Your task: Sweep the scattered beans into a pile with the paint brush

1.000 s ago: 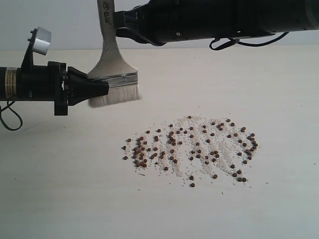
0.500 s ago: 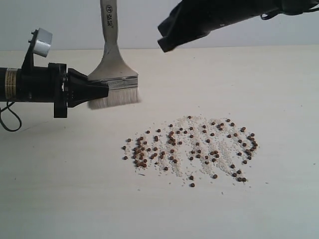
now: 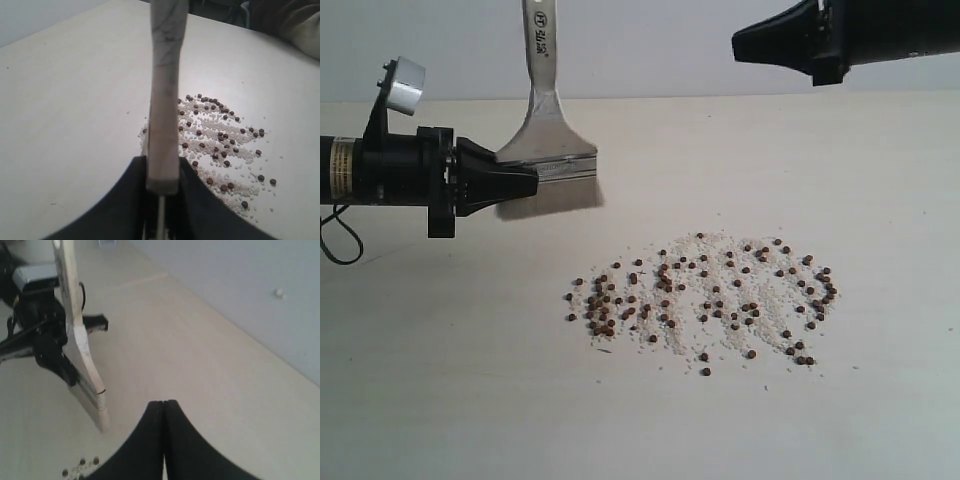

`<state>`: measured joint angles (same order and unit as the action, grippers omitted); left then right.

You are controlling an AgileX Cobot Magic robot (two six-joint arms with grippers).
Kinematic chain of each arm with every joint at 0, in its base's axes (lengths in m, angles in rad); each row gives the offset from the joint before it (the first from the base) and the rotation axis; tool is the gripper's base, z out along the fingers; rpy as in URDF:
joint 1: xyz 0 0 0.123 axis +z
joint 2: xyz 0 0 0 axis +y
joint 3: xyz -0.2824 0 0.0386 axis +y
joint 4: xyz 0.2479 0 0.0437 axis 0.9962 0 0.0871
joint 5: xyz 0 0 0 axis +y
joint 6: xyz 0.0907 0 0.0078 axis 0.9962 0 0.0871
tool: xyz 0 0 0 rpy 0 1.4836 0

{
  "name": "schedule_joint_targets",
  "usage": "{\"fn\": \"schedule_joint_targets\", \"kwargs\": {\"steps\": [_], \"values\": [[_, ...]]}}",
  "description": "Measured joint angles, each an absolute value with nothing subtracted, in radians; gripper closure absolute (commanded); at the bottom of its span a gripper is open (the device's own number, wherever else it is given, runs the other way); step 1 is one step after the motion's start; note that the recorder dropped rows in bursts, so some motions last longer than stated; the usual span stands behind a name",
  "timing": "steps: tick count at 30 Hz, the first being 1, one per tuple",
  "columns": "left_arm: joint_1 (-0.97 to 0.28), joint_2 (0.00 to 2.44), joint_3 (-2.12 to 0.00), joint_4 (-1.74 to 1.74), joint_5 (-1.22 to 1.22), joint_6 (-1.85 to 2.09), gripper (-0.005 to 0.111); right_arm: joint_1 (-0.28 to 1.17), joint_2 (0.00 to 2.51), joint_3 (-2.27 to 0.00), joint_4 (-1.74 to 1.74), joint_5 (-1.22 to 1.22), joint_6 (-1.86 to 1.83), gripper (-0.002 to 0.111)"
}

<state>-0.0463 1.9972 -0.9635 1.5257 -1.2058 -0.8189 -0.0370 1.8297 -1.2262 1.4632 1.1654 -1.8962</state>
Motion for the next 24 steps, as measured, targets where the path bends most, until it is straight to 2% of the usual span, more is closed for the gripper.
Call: {"fn": "schedule_joint_targets", "kwargs": {"steps": [4,14,24], "values": [[-0.046,1.997,-0.963,1.526,-1.206,-0.819,0.107,-0.052,1.893,-1.226,1.488,1.192,-1.926,0.108],[-0.046,1.997,-0.963,1.526,-1.206,-0.819,0.107,0.133,1.939,-1.253,1.579,1.21,-2.09,0.108],[-0.046,1.997,-0.963,1.526,-1.206,-0.819,0.107,0.186,1.939,-1.269,1.6,1.212,-2.078,0.107]]}}
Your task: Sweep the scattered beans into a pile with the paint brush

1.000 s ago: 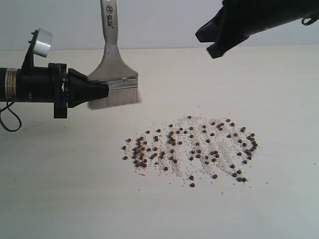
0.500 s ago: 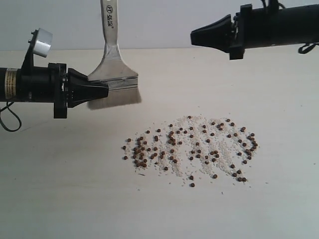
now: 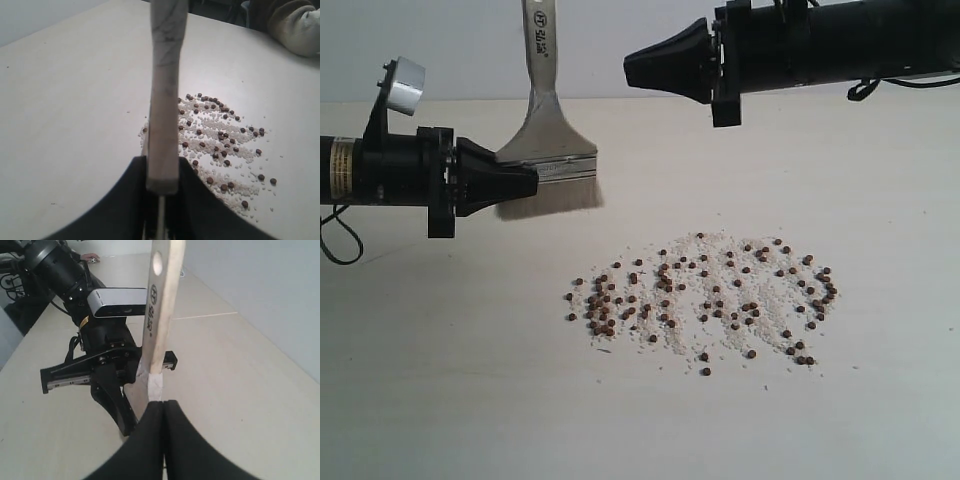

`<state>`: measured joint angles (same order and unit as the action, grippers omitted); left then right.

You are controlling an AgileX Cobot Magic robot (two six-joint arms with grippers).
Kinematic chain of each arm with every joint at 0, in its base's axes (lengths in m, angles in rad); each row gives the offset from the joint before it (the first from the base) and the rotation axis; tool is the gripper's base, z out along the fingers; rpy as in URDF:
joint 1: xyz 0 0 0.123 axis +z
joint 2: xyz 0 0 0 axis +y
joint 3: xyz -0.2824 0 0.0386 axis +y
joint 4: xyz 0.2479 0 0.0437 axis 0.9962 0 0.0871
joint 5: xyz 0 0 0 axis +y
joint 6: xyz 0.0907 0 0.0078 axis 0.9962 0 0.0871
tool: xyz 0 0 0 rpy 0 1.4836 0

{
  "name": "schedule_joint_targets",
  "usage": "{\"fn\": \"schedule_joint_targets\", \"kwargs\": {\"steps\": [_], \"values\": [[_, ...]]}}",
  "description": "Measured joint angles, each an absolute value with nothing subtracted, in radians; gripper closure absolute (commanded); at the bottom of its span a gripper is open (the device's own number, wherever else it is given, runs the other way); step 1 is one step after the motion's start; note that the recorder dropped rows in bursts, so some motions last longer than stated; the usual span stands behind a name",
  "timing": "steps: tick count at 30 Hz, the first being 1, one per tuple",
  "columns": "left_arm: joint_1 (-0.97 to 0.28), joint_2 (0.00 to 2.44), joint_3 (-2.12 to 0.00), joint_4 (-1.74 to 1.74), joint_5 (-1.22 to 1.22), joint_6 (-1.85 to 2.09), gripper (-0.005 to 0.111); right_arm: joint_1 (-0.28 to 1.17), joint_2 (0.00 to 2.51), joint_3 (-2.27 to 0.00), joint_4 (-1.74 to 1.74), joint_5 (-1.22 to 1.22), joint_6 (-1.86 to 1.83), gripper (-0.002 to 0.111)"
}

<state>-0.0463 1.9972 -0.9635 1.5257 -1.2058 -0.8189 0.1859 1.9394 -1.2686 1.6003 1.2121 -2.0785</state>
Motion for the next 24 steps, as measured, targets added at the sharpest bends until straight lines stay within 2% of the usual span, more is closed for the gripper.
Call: {"fn": "schedule_joint_targets", "kwargs": {"steps": [3,12,14,24], "values": [[-0.046,1.997,-0.963,1.526,-1.206,-0.806,0.107,0.186,1.939,-1.269,1.652,1.212,-2.037,0.097],[-0.046,1.997,-0.963,1.526,-1.206,-0.774,0.107,0.207,1.939,-1.269,1.732,1.212,-2.074,0.051],[-0.046,1.997,-0.963,1.526,-1.206,-0.765,0.107,0.246,1.939,-1.269,1.732,1.212,-2.088,0.047],[-0.046,1.997,-0.963,1.548,-1.206,-0.75,0.107,0.362,1.95,-1.314,1.734,1.177,-2.095,0.047]]}}
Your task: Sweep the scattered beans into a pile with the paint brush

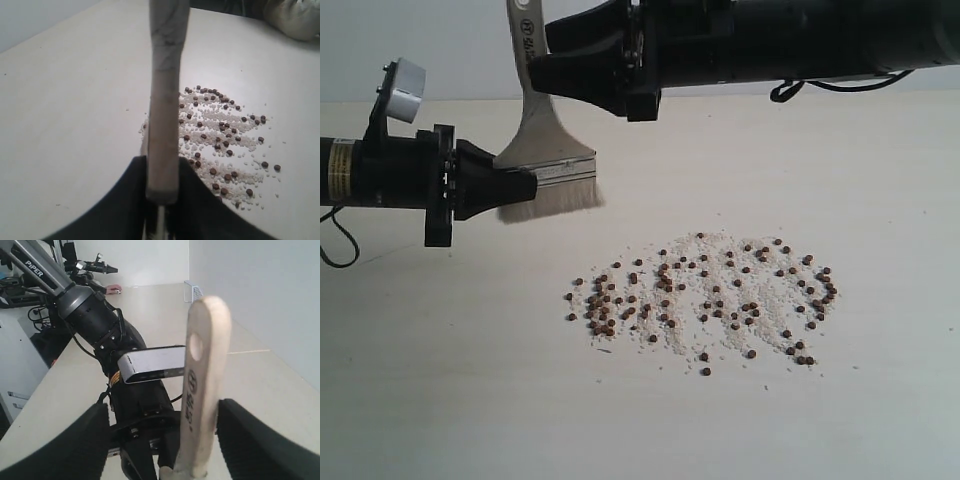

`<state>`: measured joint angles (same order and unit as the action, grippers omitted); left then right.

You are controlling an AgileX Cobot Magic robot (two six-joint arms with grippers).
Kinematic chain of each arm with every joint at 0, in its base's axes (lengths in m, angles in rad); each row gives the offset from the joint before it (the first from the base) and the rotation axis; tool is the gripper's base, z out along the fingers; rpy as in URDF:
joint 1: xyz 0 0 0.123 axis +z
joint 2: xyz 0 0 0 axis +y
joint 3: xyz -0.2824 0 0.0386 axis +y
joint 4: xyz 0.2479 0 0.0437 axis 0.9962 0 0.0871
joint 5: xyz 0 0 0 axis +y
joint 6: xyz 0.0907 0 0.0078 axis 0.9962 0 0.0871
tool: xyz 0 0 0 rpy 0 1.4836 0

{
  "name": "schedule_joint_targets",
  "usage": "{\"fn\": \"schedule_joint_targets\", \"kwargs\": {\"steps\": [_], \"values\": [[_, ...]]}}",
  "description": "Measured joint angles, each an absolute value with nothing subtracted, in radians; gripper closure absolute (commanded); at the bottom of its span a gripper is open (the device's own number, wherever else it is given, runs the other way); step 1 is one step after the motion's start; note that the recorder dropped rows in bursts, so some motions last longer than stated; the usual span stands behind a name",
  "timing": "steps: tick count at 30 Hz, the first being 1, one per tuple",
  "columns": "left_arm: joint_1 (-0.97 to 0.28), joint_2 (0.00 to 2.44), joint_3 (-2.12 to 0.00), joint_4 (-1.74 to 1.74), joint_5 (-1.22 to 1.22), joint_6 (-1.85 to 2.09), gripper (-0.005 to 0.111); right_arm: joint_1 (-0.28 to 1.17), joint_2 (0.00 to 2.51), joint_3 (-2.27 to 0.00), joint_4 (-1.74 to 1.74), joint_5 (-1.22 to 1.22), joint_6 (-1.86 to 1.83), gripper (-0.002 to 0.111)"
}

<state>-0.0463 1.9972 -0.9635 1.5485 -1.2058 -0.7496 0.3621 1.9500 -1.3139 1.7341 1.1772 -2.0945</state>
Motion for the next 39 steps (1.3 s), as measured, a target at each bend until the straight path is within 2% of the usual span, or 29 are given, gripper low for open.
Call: {"fn": "schedule_joint_targets", "kwargs": {"steps": [6,14,20,30,39], "values": [[-0.046,1.997,-0.963,1.563,-1.206,-0.747,0.107,0.371,1.951,-1.338,1.734,1.083,-2.083,0.047],[-0.046,1.997,-0.963,1.563,-1.206,-0.744,0.107,0.371,1.955,-1.338,1.734,1.078,-1.862,0.047],[-0.046,1.997,-0.963,1.568,-1.206,-0.744,0.107,0.375,1.955,-1.338,1.734,1.07,-1.827,0.047],[-0.046,1.997,-0.963,1.568,-1.206,-0.744,0.107,0.375,1.955,-1.338,1.734,1.085,-2.065,0.047],[-0.046,1.997,-0.963,1.568,-1.206,-0.744,0.107,0.398,1.985,-1.411,1.734,1.132,-2.093,0.047]]}}
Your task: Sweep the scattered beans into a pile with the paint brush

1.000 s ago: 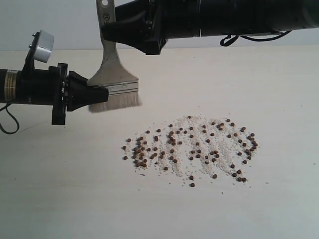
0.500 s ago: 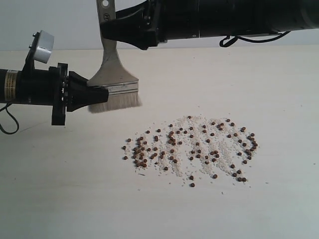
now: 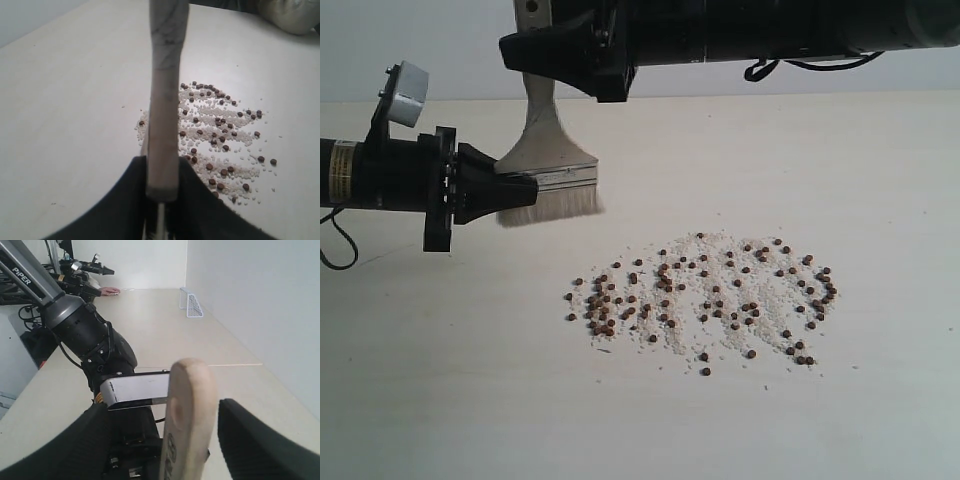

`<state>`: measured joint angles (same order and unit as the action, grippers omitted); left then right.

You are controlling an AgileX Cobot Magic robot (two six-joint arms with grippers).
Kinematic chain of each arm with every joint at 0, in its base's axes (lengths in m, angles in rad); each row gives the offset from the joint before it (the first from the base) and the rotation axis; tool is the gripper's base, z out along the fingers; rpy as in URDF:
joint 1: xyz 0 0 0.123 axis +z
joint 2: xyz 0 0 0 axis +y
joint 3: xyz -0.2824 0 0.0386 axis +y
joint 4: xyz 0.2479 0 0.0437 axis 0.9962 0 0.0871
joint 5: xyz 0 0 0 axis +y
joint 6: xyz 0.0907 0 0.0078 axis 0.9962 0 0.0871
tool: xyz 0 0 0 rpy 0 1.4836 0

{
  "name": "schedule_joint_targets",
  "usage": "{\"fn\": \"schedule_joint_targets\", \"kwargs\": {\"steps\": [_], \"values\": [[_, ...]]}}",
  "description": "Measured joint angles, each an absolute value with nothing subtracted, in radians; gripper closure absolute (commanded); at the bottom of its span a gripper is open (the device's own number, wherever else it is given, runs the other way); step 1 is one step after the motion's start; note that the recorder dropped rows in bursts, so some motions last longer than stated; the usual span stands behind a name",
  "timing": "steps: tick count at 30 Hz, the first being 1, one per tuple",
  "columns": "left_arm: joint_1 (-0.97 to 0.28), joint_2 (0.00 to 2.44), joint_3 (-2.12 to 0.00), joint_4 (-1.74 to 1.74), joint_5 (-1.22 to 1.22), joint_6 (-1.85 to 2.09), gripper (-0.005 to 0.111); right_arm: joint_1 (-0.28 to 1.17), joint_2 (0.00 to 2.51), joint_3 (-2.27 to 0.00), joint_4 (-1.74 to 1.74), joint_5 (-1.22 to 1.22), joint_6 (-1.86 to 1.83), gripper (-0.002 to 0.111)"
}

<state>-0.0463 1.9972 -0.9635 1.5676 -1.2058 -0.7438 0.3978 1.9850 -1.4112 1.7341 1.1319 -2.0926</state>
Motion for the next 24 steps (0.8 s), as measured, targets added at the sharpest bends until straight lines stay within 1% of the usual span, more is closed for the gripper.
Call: {"fn": "schedule_joint_targets", "kwargs": {"steps": [8,15,17,19,24], "values": [[-0.046,1.997,-0.963,1.57,-1.206,-0.744,0.107,0.424,2.041,-1.453,1.734,1.144,-2.074,0.048],[-0.046,1.997,-0.963,1.571,-1.206,-0.744,0.107,0.424,2.042,-1.461,1.734,1.16,-2.067,0.056],[-0.046,1.997,-0.963,1.573,-1.206,-0.742,0.107,0.424,2.042,-1.465,1.734,1.165,-2.067,0.059],[-0.046,1.997,-0.963,1.573,-1.206,-0.742,0.107,0.424,2.042,-1.471,1.735,1.166,-2.061,0.066],[-0.046,1.997,-0.963,1.575,-1.206,-0.74,0.107,0.424,2.042,-1.478,1.735,1.153,-2.047,0.088]]}}
